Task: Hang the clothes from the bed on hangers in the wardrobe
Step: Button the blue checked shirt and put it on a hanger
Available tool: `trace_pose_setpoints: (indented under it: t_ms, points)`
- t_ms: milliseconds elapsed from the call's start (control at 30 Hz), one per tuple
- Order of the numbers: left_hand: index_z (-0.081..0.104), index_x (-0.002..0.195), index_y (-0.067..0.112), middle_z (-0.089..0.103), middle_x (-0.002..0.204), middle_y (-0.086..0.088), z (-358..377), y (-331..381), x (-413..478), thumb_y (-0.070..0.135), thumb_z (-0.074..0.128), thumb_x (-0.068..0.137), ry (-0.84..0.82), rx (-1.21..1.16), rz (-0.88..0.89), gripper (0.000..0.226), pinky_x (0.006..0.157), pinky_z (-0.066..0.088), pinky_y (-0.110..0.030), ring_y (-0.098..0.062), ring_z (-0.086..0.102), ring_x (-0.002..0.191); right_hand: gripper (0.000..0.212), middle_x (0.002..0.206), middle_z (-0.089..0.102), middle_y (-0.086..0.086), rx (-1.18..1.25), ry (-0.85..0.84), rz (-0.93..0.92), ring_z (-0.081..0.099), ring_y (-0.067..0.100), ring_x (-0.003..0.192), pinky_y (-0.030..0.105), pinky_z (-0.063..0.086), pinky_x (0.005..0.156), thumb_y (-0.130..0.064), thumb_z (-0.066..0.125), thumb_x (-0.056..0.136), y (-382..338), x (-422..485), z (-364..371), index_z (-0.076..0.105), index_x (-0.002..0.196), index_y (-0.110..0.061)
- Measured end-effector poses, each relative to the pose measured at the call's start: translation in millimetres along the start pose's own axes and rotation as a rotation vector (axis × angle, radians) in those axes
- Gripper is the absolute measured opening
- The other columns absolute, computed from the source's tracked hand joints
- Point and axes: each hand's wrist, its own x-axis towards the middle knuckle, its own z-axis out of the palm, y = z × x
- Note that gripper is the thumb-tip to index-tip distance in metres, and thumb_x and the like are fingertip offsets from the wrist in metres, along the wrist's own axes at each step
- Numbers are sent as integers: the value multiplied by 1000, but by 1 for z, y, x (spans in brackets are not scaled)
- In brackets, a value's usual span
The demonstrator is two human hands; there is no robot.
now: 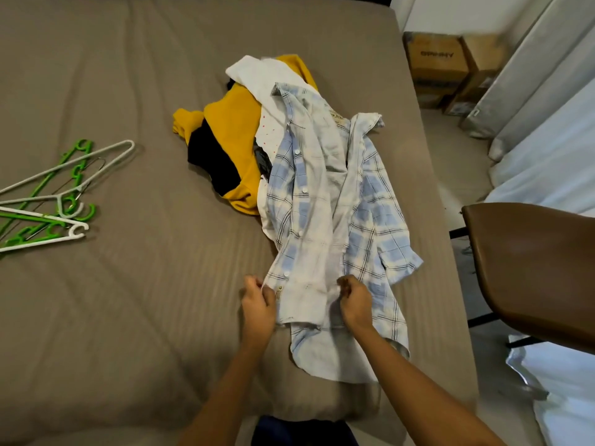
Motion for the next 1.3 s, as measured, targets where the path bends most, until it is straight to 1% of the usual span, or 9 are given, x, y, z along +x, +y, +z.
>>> trace_pose_setpoints:
  t_ms: [100,233,400,567,633,700,867,1100,1300]
  points:
    - [52,118,9,64,99,-1,-8,0,-3,18,52,95,-12,-123,-20,25,72,46,-26,-19,62,85,16,103,57,18,-58,-2,57,57,33,92,30,38,70,-10,55,90,-7,11,9,54,104,-3]
    - [68,96,16,72,86,4,-10,7,-4,39,63,85,-131,-265,-38,26,69,52,-25,-14,67,83,49,115,54,20,-202,9,168,58,39,102,43,47,75,-33,64,87,-15,23,15,42,119,-3]
    - [68,81,22,72,82,-1,-21,4,0,51,71,76,-25,-330,-95,29,73,57,-42,-20,69,80,31,109,60,20,-314,11,156,60,38,99,42,48,72,-16,55,91,-9,25,16,45,117,-2]
    - [66,92,17,74,88,2,-33,15,-2,18,73,81,-77,-462,-179,12,75,58,-38,-19,70,84,6,83,62,16,29,124,124,59,33,79,30,36,62,-6,54,90,-4,11,5,57,86,-3]
    - [66,98,10,73,92,-2,-34,25,-5,11,72,81,-108,-517,-192,18,72,58,-32,-20,70,85,15,67,58,7,220,162,108,54,24,63,25,41,58,-3,65,83,-9,-1,-8,56,71,-7]
    - [67,99,3,73,92,-9,-34,41,-9,8,71,81,-138,-578,-219,19,68,58,-30,-22,70,82,15,65,60,2,363,192,135,55,14,61,9,42,55,-3,72,77,-15,-13,-25,61,69,-8]
    - [69,91,5,73,84,-10,-33,89,-21,12,70,83,-209,-692,-304,11,66,57,-32,-20,68,73,6,70,64,8,727,140,216,59,18,65,28,51,63,-4,70,82,-35,-38,-71,65,78,-7]
    - [65,98,1,70,83,-9,-42,143,-45,7,64,87,-294,-639,-236,13,56,54,-22,-11,67,62,23,61,54,5,905,-54,421,51,13,52,23,47,48,5,64,81,-64,-59,-129,52,75,-14]
    - [69,95,0,72,90,-17,-51,171,-66,8,68,84,-324,-615,-230,13,72,56,-35,-28,68,79,4,60,67,16,957,-322,639,65,25,45,38,53,41,1,58,88,-86,-73,-171,62,89,1]
